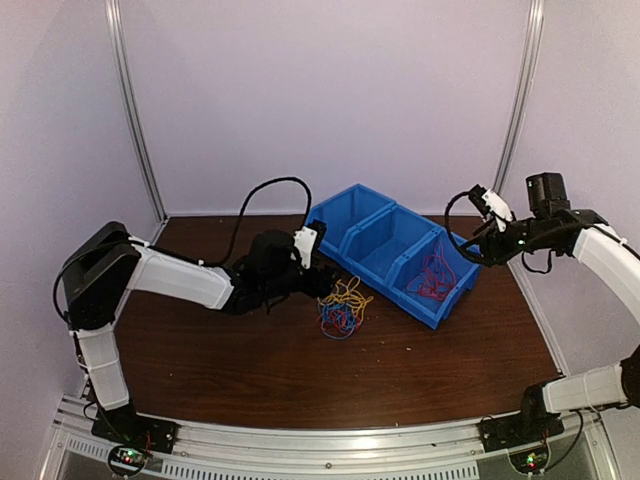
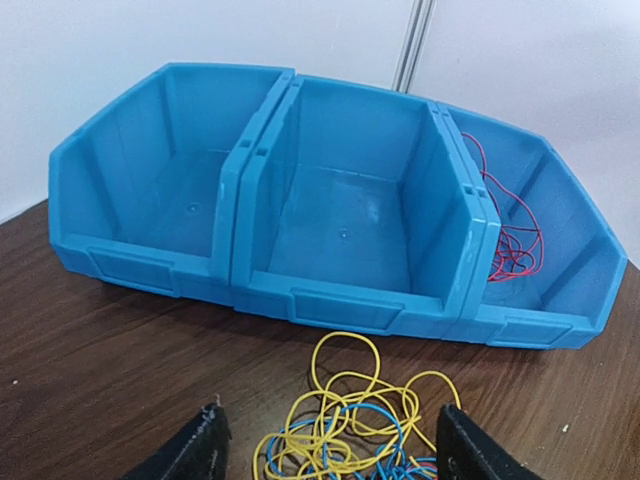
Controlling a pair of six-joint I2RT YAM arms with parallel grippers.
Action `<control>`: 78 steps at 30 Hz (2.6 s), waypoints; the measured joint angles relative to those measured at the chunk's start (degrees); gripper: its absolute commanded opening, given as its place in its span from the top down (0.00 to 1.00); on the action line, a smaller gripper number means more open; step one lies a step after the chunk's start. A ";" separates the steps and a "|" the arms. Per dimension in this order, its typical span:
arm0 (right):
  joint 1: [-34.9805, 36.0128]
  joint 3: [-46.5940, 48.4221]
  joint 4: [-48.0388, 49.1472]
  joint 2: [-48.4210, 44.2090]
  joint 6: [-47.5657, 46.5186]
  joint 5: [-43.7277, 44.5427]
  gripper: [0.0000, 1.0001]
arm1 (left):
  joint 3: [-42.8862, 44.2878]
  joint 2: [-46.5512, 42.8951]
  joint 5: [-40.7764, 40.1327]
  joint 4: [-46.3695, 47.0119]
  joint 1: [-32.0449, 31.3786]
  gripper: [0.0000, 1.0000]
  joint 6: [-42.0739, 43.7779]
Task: Untangle the cables
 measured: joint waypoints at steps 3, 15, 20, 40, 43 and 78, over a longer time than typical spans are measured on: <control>1.51 -3.08 0.09 -1.46 -1.03 -2.25 0.42 | 3.32 4.52 2.73 0.00 0.72 0.34 -0.42; 22.62 -4.09 1.38 5.51 -5.75 2.21 0.52 | -2.40 9.84 12.33 3.78 2.91 0.68 -3.23; 30.27 -0.15 1.51 13.60 -7.63 5.68 0.58 | -14.16 5.18 15.13 7.93 2.89 0.74 -6.54; 51.21 14.84 11.69 39.67 -8.68 14.49 0.74 | -36.09 -30.93 8.70 2.29 2.10 0.51 -14.23; 51.21 16.55 12.72 41.18 -7.87 15.74 0.74 | -36.33 -34.25 5.77 -0.61 2.10 0.50 -13.66; 51.08 22.97 10.95 44.70 -4.61 19.56 0.93 | -37.31 -34.40 -0.44 -4.24 2.10 0.49 -9.90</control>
